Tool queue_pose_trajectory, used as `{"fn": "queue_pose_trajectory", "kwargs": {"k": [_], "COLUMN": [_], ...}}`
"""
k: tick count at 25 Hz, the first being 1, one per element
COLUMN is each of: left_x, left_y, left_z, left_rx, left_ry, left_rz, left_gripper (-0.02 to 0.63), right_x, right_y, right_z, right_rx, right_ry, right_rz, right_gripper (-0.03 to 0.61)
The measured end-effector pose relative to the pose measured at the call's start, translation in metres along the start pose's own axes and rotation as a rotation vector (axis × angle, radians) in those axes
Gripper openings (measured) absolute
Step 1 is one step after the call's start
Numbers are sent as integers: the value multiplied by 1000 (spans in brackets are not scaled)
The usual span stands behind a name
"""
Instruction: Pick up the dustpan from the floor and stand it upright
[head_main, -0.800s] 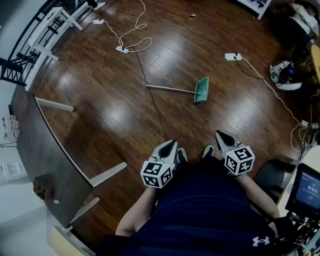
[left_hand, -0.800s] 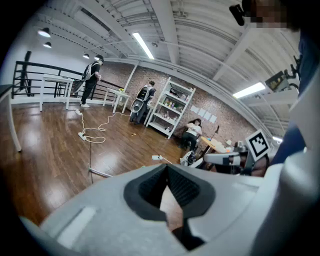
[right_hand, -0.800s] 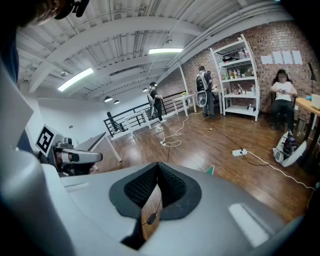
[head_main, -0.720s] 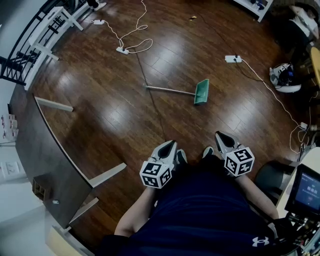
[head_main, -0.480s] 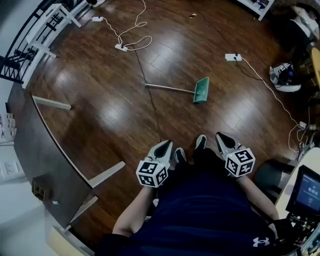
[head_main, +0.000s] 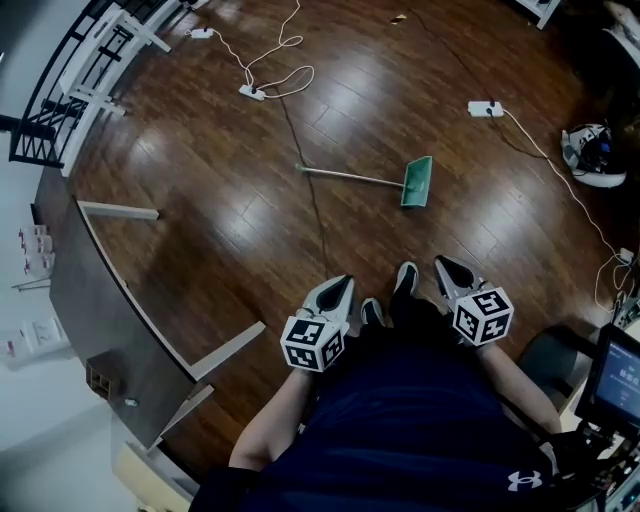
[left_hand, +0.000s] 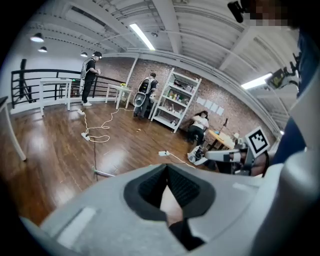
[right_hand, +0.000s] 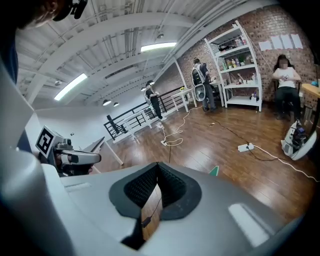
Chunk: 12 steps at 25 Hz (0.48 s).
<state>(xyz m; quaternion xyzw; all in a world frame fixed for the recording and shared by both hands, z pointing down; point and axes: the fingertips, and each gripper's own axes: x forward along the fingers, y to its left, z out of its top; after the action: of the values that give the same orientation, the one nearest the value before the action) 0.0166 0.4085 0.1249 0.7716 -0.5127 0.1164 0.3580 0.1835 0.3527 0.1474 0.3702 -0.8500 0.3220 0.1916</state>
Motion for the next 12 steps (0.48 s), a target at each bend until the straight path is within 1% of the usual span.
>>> {"fn": "queue_pose_trajectory", "kwargs": {"k": [3, 6, 9, 12], "left_x": [18, 30, 32, 35], "left_y": [0, 5, 20, 40], "left_z": [24, 48, 64, 72], "left_rx": [-16, -9, -9, -23], "left_ry": [-8, -29, -52, -45], "left_rz": [14, 35, 58, 72], "left_gripper": [5, 5, 5, 5], "right_x": [13, 26, 39, 52], "right_y": [-22, -32, -34, -37], "right_z": [11, 23, 32, 37], "right_rx": [35, 48, 53, 72], "right_ry": [-1, -5, -2, 9], "right_rz": [10, 39, 50, 34], "right_gripper": [11, 11, 11, 11]}}
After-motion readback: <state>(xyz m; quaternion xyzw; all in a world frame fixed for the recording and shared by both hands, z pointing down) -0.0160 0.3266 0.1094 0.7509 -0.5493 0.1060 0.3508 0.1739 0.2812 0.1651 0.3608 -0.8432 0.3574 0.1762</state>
